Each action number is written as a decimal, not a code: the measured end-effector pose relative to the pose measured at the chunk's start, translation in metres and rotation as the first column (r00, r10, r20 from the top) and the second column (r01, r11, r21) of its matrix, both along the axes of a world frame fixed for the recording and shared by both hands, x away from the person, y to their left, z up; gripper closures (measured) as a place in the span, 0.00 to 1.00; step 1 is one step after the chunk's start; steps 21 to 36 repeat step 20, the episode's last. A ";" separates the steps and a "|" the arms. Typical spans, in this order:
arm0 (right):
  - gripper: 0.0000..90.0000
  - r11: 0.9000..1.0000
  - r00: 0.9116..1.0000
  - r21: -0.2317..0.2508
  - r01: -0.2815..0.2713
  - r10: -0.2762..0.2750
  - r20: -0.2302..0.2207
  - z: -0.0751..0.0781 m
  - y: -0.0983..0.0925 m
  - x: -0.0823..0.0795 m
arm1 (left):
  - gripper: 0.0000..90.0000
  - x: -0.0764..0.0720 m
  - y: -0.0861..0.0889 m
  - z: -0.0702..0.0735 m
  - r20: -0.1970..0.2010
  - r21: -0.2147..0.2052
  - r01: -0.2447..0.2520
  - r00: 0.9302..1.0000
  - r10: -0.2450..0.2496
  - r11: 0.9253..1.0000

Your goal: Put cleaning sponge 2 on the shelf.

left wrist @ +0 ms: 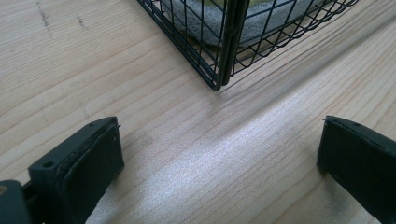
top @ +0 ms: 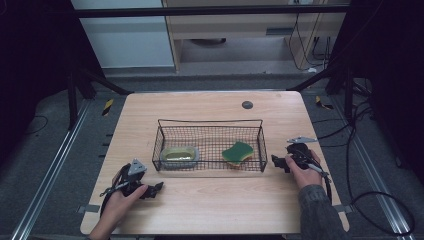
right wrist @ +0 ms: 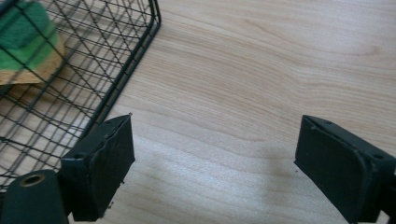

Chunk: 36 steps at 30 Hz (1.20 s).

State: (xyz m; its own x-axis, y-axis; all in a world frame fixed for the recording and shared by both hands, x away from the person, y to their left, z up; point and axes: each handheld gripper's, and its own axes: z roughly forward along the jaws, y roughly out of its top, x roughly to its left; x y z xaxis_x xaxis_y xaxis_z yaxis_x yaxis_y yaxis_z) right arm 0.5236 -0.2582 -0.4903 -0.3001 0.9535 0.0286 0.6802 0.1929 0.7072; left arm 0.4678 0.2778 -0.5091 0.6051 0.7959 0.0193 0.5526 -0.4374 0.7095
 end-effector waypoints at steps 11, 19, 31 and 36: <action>0.08 0.998 0.998 -0.031 0.063 -0.063 0.004 -0.017 -0.001 0.000 | 0.00 0.001 0.000 0.000 0.000 0.001 0.000 1.000 0.000 1.000; 0.06 0.997 0.996 -0.018 0.074 -0.073 0.047 -0.022 0.004 -0.007 | 0.00 0.002 0.001 0.000 0.000 0.000 -0.002 1.000 0.002 1.000; 0.05 0.997 0.996 -0.024 0.079 -0.078 0.046 -0.022 0.004 -0.007 | 0.00 0.002 0.001 0.000 0.000 0.000 -0.002 1.000 0.002 1.000; 0.05 0.997 0.996 -0.024 0.079 -0.078 0.046 -0.022 0.004 -0.007 | 0.00 0.002 0.001 0.000 0.000 0.000 -0.002 1.000 0.002 1.000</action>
